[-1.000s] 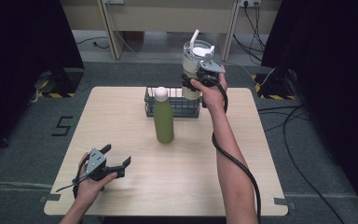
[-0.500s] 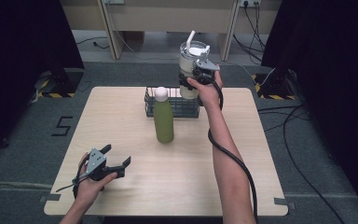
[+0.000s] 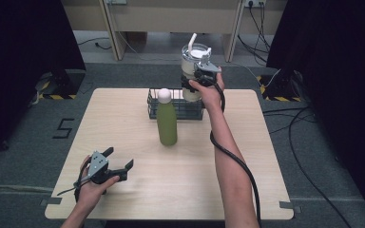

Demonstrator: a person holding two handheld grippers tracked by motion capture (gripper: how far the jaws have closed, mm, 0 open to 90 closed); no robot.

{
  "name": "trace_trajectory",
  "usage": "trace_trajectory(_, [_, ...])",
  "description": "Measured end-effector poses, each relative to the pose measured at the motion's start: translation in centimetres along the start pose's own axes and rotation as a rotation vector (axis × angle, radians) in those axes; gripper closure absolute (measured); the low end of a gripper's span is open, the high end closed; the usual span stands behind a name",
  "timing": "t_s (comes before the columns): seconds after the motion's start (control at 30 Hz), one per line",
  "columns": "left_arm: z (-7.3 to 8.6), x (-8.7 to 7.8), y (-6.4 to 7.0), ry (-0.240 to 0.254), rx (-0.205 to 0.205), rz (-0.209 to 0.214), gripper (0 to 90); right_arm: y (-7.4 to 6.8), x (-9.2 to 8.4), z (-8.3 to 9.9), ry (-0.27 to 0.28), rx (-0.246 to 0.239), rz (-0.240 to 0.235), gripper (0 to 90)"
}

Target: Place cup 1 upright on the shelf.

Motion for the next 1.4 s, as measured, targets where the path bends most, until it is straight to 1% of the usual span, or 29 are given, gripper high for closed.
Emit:
trace_trajectory(0.07, [0.0,0.0,0.0,0.001,0.000,0.000,5.3,0.0,0.1,0.1,-0.002,0.005,0.004,9.7])
trace_trajectory(0.1, [0.0,0.0,0.0,0.000,0.000,0.001,5.3,0.0,0.2,0.1,-0.004,-0.002,0.005,9.7])
trace_trajectory(0.2, [0.0,0.0,0.0,-0.001,0.000,0.000,5.3,0.0,0.3,0.3,-0.008,0.003,0.005,9.7])
trace_trajectory(0.47, [0.0,0.0,0.1,0.000,0.002,0.002,5.4,0.1,0.7,0.9,-0.026,-0.005,0.010,9.7])
trace_trajectory(0.53, [0.0,0.0,0.1,0.000,0.001,0.003,5.4,0.1,0.9,1.2,-0.033,0.004,0.010,9.7])
trace_trajectory(0.7, [0.0,0.0,0.1,-0.002,0.005,0.004,5.5,0.3,1.4,2.0,-0.055,0.000,0.014,9.7])
trace_trajectory(0.83, [0.1,0.0,0.1,-0.003,0.005,0.005,5.5,0.3,1.6,2.4,-0.063,0.002,0.013,9.7])
trace_trajectory(1.4, [0.1,0.1,0.2,-0.005,0.007,0.007,5.6,0.6,2.1,3.3,-0.078,0.003,0.026,9.6])
Point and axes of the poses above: each handheld gripper's, and its own axes: x roughly forward along the jaws, z roughly out of its underside, y roughly to its right, the point moved 1 cm from there along x, roughly forward along the jaws, and after that the axes turned 4 degrees about -z, right-handed, at the moved point
